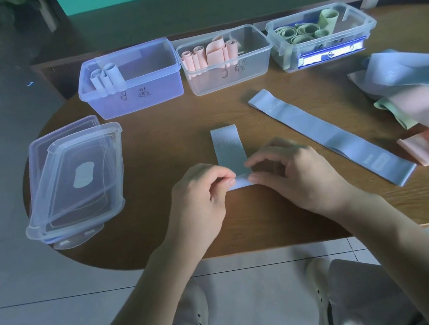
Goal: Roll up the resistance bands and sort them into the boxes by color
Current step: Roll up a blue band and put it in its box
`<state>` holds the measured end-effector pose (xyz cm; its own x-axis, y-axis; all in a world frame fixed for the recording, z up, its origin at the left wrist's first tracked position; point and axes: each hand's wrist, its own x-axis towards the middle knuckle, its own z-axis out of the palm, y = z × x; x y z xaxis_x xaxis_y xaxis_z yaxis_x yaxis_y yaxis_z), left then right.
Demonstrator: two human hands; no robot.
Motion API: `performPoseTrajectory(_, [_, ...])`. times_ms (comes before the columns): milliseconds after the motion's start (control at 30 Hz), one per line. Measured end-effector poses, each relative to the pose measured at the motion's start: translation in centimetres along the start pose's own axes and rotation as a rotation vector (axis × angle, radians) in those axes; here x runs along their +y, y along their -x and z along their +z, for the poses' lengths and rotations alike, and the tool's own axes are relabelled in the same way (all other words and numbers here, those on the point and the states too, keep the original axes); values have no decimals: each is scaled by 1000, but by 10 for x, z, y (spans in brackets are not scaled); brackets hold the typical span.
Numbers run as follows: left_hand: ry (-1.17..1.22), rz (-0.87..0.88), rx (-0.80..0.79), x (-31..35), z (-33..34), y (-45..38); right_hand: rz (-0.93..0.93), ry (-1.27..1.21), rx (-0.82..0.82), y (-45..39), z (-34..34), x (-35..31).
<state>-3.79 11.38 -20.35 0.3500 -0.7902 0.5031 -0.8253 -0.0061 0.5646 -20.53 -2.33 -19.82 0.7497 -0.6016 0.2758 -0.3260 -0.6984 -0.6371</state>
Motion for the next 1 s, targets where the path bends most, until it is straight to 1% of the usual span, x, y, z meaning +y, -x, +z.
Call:
performPoseTrajectory(100, [-31, 42, -25, -5, 0, -3, -63, -49, 0, -3, 4, -2])
performPoseTrajectory(233, [10, 30, -98, -10, -5, -7, -96, -41, -16, -11, 4, 1])
performPoseTrajectory(433, [-31, 11, -58, -20, 1, -14, -64, -70, -87, -18, 0, 5])
performPoseTrajectory(500, [-47, 0, -50, -20, 2, -15, -54, -45, -89, -20, 0, 8])
performPoseTrajectory(633, [-23, -23, 17, -15, 1, -14, -36, -22, -86, -23, 2, 9])
performPoseTrajectory(733, [-1, -16, -9, -12, -1, -14, -29, -5, -91, -25, 2, 10])
performPoseTrajectory(867, [-43, -58, -49, -13, -1, -16, -54, 43, -59, -26, 3, 8])
performPoseTrajectory(933, [-47, -53, -50, -15, 0, -17, -84, 46, -3, -25, 5, 4])
performPoseTrajectory(1000, [-44, -36, -46, -18, 1, -19, -126, 29, 16, -25, 7, 1])
